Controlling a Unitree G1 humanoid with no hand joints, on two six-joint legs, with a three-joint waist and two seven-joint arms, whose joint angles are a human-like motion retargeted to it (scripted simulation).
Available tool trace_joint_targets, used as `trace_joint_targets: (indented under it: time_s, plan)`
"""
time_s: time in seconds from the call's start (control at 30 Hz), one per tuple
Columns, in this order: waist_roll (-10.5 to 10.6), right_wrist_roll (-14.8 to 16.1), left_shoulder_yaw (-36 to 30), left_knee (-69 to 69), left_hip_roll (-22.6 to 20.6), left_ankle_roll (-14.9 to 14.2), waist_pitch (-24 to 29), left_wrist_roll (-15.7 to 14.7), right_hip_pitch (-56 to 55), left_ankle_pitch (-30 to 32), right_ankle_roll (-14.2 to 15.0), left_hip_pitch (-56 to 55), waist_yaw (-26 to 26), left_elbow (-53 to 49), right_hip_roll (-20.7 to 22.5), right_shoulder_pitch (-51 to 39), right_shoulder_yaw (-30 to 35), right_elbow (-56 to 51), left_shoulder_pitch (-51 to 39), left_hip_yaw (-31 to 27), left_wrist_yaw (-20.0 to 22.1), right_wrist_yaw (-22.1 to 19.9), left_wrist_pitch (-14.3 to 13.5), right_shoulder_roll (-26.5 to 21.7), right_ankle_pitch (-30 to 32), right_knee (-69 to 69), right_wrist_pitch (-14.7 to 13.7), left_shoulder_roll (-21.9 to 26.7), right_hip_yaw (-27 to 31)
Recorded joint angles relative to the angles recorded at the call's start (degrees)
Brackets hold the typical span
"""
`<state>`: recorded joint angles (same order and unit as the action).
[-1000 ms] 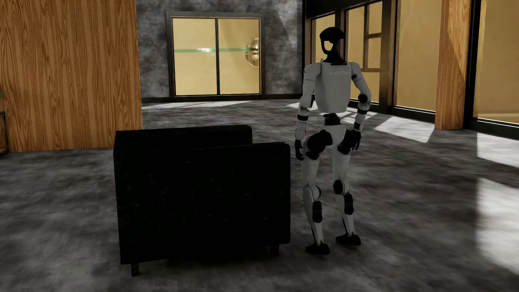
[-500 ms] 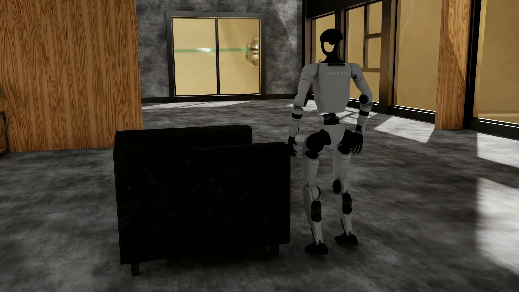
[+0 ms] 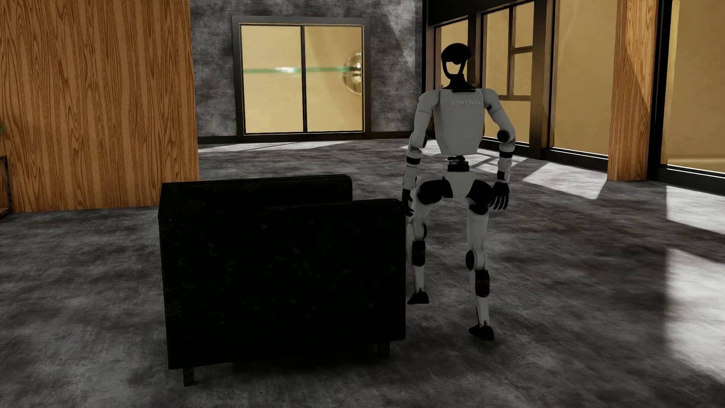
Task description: Go around the armchair
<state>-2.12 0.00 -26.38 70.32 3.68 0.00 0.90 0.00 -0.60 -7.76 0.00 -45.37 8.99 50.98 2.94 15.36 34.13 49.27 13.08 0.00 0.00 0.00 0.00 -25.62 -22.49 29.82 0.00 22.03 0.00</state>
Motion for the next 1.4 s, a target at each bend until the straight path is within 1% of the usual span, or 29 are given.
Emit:
trace_joint_targets:
  time_s: [0.13,0.2,0.27,0.33,0.37,0.43,0.47,0.5,0.53,0.57,0.6,0.67,0.73,0.77,0.8,0.87,0.93,0.97,1.0,1.07,1.1,1.13,1.17,1.2,1.23,1.27,1.33,1.37,1.4]
  plan:
    - [0.7,0.0,-3.2,-23.1,0.1,0.0,0.1,0.0,4.2,8.3,0.0,3.4,2.8,3.6,-0.7,-2.1,0.9,-0.5,1.4,0.0,0.0,0.0,0.0,0.6,0.3,-0.6,0.0,0.1,0.0]
    - [1.1,0.0,-3.5,-35.2,1.0,0.0,-0.8,0.0,5.3,8.2,0.0,8.1,4.2,4.0,-0.8,-2.4,1.7,-1.9,2.4,0.0,0.0,0.0,0.0,1.4,0.9,-0.3,0.0,0.2,0.0]
    - [1.7,0.0,-3.5,-42.9,1.8,0.0,-2.5,0.0,6.6,6.6,0.0,13.1,4.7,4.7,-1.2,-2.1,2.1,-3.6,3.8,0.0,0.0,0.0,0.0,2.4,1.8,-0.1,0.0,0.1,0.0]
    - [1.5,0.0,-4.6,-42.9,1.4,0.0,-4.0,0.0,8.3,10.8,0.0,15.2,3.0,6.6,-2.5,-0.9,1.2,-4.6,4.5,0.0,0.0,0.0,0.0,3.9,4.6,0.5,0.0,-0.1,0.0]
    - [0.7,0.0,-5.3,-40.6,0.0,0.0,-4.1,0.0,8.7,12.0,0.0,14.6,1.1,7.9,-3.3,-0.1,0.4,-4.3,4.2,0.0,0.0,0.0,0.0,4.9,7.9,2.1,0.0,-0.2,0.0]
    - [-1.0,0.0,-6.9,-36.9,-2.6,0.0,-3.8,0.0,5.7,9.5,0.0,15.8,-0.9,9.2,-5.2,1.5,0.2,-2.5,1.9,0.0,0.0,0.0,0.0,6.5,16.1,10.2,0.0,0.1,0.0]
    - [-2.6,0.0,-0.2,-36.9,-4.7,0.0,-4.4,0.0,0.5,6.8,0.0,16.8,0.3,6.5,-6.7,2.7,-1.5,-2.4,1.5,0.0,0.0,0.0,0.0,7.4,17.7,17.9,0.0,0.7,0.0]
    - [-3.0,0.0,1.3,-37.2,-5.6,0.0,-4.1,0.0,-4.3,4.2,0.0,19.3,1.7,2.4,-7.1,2.8,0.0,-3.3,0.7,0.0,0.0,0.0,0.0,6.5,17.1,26.6,0.0,1.2,0.0]
    - [-2.9,0.0,2.3,-38.0,-6.6,0.0,-3.4,0.0,-8.2,2.3,0.0,22.5,2.2,-2.5,-7.7,2.2,1.5,-4.3,0.0,0.0,0.0,0.0,0.0,5.2,15.8,34.2,0.0,1.6,0.0]
    - [-2.3,0.0,3.3,-38.8,-7.5,0.0,-3.0,0.0,-11.3,1.4,0.0,25.8,1.1,-7.4,-8.4,1.4,2.1,-5.0,-0.4,0.0,0.0,0.0,0.0,3.9,15.5,39.5,0.0,1.9,0.0]
    - [-1.4,0.0,4.4,-39.3,-8.2,0.0,-2.9,0.0,-14.0,0.8,0.0,28.4,-0.9,-11.4,-9.0,0.7,1.2,-5.1,-0.9,0.0,0.0,0.0,0.0,2.9,16.8,42.3,0.0,1.9,0.0]
    - [0.5,0.0,6.2,-39.2,-9.1,0.0,-2.9,0.0,-19.8,-0.1,0.0,32.0,-4.5,-17.0,-9.4,-0.2,-4.3,-4.2,-2.6,0.0,0.0,0.0,0.0,1.5,23.6,41.2,0.0,1.5,0.0]
    - [1.9,0.0,6.6,-39.5,-9.5,0.0,-2.2,0.0,-24.6,-1.6,0.0,35.9,-5.9,-20.8,-8.5,-0.9,-9.0,-3.5,-4.3,0.0,0.0,0.0,0.0,0.2,31.5,32.5,0.0,1.3,0.0]
    - [2.3,0.0,6.5,-39.7,-9.4,0.0,-1.9,0.0,-26.3,-2.4,0.0,37.9,-6.2,-22.3,-7.9,-1.3,-9.9,-3.4,-4.6,0.0,0.0,0.0,0.0,-0.4,32.8,26.8,0.0,1.3,0.0]
    - [2.6,0.0,6.1,-39.9,-9.2,0.0,-1.7,0.0,-27.5,-3.2,0.0,39.9,-6.6,-23.4,-7.4,-1.7,-9.8,-3.2,-4.6,0.0,0.0,0.0,0.0,-1.0,31.8,21.0,0.0,1.5,0.0]
    - [3.0,0.0,4.7,-40.4,-8.2,0.0,-1.5,0.0,-27.9,-4.7,0.0,43.5,-8.1,-23.0,-6.6,-1.9,-8.4,-3.2,-3.9,0.0,0.0,0.0,0.0,-1.4,24.9,9.4,0.0,2.0,0.0]
    - [3.4,0.0,3.0,-40.3,-7.0,0.0,-1.6,0.0,-26.3,-6.1,0.0,46.3,-9.9,-17.5,-6.1,-1.1,-7.9,-3.3,-2.8,0.0,0.0,0.0,0.0,-1.0,16.4,0.3,0.0,1.8,0.0]
    - [3.6,0.0,2.2,-40.0,-6.3,0.0,-1.8,0.0,-25.4,-6.8,0.0,47.3,-10.8,-13.2,-6.0,-0.3,-7.9,-3.3,-2.3,0.0,0.0,0.0,0.0,-0.4,13.5,-2.2,0.0,1.5,0.0]
    - [3.7,0.0,1.7,-39.5,-5.6,0.0,-2.1,0.0,-24.6,-7.2,0.0,48.1,-11.5,-8.4,-5.7,0.6,-7.9,-3.1,-1.6,0.0,0.0,0.0,0.0,0.3,12.0,-3.1,0.0,1.2,0.0]
    - [3.5,0.0,1.2,-38.4,-4.2,0.0,-3.1,0.0,-24.0,-6.1,0.0,49.1,-11.8,1.1,-4.6,2.3,-6.7,-1.8,0.4,0.0,0.0,0.0,0.0,2.1,14.2,-0.5,0.0,0.9,0.0]
    - [3.6,0.0,1.5,-37.5,-3.6,0.0,-3.7,0.0,-24.5,-3.5,0.0,49.0,-11.0,5.2,-3.8,2.9,-5.4,-0.4,1.5,0.0,0.0,0.0,0.0,3.1,16.4,2.1,0.0,0.9,0.0]
    - [3.8,0.0,2.1,-35.6,-2.9,0.0,-4.1,0.0,-24.7,1.0,0.0,48.3,-9.6,8.5,-3.2,3.3,-3.6,1.3,2.9,0.0,0.0,0.0,0.0,4.1,17.6,3.9,0.0,0.8,0.0]
    - [4.1,0.0,2.7,-32.1,-2.3,0.0,-4.5,0.0,-23.9,7.6,0.0,46.4,-8.2,10.7,-2.6,3.4,-1.4,2.8,4.3,0.0,0.0,0.0,0.0,4.8,17.6,4.4,0.0,0.8,0.0]
    - [4.5,0.0,2.7,-26.2,-1.5,0.0,-4.8,0.0,-22.2,14.5,0.0,42.6,-7.3,11.8,-2.2,3.6,0.5,3.5,5.4,0.0,0.0,0.0,0.0,5.3,16.9,3.5,0.0,0.9,0.0]
    - [5.0,0.0,2.2,-17.7,-0.6,0.0,-5.0,0.0,-20.1,17.9,0.0,37.4,-6.6,11.7,-1.9,4.0,1.5,3.1,6.2,0.0,0.0,0.0,0.0,5.3,16.1,1.9,0.0,1.2,0.0]
    - [5.5,0.0,1.7,-7.6,0.2,0.0,-4.9,0.0,-18.0,15.7,0.0,31.8,-5.7,10.7,-1.6,4.6,1.8,1.7,6.6,0.0,0.0,0.0,0.0,4.8,15.4,0.5,0.0,1.5,0.0]
    - [5.7,0.0,1.5,11.5,1.0,0.0,-3.9,0.0,-14.2,1.9,0.0,22.7,-2.6,7.1,-1.5,5.2,1.6,-0.8,6.3,0.0,0.0,0.0,0.0,3.2,14.0,-0.9,0.0,1.7,0.0]
    - [5.3,0.0,2.0,20.5,1.1,0.0,-3.2,0.0,-12.2,-2.8,0.0,19.2,-0.8,5.4,-1.9,4.7,1.8,-0.6,5.8,0.0,0.0,0.0,0.0,2.2,13.2,-1.4,0.0,1.5,0.0]
    - [4.7,0.0,2.8,15.3,1.0,0.0,-2.8,0.0,-10.3,-4.7,0.0,16.2,0.8,3.8,-2.5,4.0,2.1,0.3,5.4,0.0,0.0,0.0,0.0,1.3,12.1,-2.0,0.0,1.2,0.0]
